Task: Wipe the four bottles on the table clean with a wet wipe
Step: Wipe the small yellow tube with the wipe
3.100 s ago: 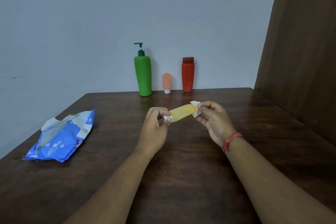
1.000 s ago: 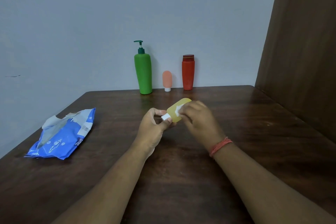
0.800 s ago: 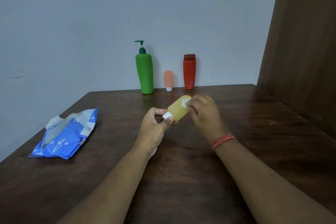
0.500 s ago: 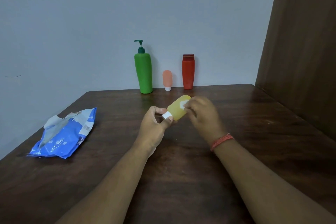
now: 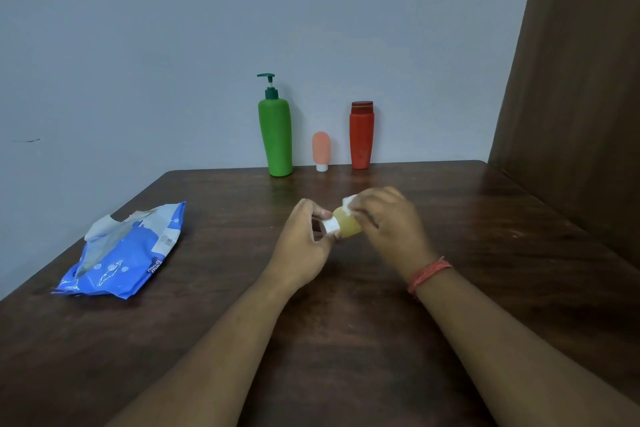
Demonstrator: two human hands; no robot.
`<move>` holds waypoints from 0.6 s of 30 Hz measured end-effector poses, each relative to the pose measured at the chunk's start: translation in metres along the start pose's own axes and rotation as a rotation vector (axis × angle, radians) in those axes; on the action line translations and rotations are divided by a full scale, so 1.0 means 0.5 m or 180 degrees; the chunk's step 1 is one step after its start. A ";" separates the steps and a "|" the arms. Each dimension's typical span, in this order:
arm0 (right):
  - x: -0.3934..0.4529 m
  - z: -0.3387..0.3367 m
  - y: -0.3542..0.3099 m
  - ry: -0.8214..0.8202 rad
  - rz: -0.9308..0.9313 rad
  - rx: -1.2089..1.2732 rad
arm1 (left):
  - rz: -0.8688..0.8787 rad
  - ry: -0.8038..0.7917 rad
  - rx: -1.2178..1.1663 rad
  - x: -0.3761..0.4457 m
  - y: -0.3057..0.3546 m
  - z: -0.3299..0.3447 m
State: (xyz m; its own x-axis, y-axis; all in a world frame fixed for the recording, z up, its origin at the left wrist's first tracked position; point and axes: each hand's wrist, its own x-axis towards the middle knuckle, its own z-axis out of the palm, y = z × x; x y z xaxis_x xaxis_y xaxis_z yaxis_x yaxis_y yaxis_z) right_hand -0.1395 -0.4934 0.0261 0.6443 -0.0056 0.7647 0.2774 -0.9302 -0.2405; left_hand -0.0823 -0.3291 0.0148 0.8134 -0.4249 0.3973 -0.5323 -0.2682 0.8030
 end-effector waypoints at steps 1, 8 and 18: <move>-0.004 0.005 -0.017 -0.0234 -0.0263 0.0055 | 0.0038 -0.0004 0.0014 0.000 0.001 0.000; 0.010 -0.005 0.026 -0.0154 0.0410 -0.0153 | 0.0132 -0.0024 0.0280 -0.007 0.010 0.001; 0.007 -0.015 0.020 -0.0328 0.0554 -0.0086 | 0.0243 -0.0016 0.0390 -0.006 0.007 0.000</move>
State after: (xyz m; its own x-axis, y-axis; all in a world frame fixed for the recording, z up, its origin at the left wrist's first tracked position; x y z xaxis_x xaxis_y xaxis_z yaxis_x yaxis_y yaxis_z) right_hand -0.1399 -0.5057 0.0308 0.7508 -0.1308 0.6474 0.1372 -0.9279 -0.3466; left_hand -0.0866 -0.3288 0.0167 0.7685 -0.4524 0.4525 -0.6174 -0.3384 0.7101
